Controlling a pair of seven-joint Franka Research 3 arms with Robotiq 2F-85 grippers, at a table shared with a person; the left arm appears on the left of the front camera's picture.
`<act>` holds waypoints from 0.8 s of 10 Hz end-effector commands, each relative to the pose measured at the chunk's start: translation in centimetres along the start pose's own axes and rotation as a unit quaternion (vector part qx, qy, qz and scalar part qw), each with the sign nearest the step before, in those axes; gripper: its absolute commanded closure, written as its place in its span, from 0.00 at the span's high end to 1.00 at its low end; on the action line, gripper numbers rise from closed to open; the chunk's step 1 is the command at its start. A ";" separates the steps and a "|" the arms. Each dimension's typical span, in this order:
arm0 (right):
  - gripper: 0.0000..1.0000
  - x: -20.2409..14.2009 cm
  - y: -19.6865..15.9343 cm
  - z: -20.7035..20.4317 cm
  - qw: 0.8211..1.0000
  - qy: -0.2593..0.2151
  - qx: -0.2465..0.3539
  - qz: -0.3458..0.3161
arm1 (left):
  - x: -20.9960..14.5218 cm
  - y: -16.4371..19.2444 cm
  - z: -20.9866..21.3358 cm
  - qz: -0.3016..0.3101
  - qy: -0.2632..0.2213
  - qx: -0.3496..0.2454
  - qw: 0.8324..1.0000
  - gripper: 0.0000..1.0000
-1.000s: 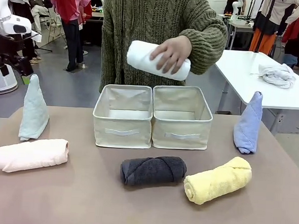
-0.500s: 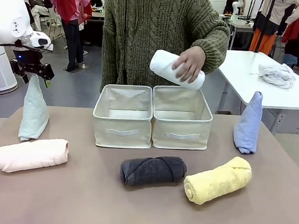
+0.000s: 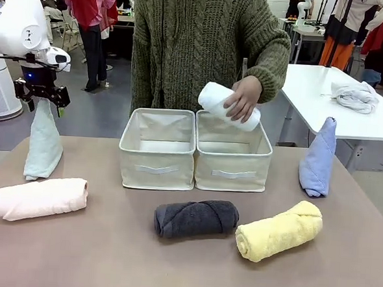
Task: Sort the towels based on their folding style.
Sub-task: Pick up one triangle-folded towel and place it in the left Fabric basket.
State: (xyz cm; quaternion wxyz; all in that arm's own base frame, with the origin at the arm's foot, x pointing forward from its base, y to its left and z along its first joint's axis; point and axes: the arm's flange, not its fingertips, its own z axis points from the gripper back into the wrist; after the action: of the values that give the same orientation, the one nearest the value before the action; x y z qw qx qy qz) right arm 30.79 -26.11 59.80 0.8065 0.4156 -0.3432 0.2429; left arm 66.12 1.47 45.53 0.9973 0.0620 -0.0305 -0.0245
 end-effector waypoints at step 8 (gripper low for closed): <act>1.00 0.3 -0.2 0.1 1.000 -0.012 0.009 0.009 | 0.8 0.3 0.2 -0.004 -0.021 0.032 0.999 0.09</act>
State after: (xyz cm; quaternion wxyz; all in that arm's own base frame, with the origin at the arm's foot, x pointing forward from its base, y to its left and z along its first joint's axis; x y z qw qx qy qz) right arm 30.79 -26.09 59.81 0.8066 0.4154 -0.3431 0.2431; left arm 66.68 1.72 46.10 0.9955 0.0778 -0.0460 -0.0278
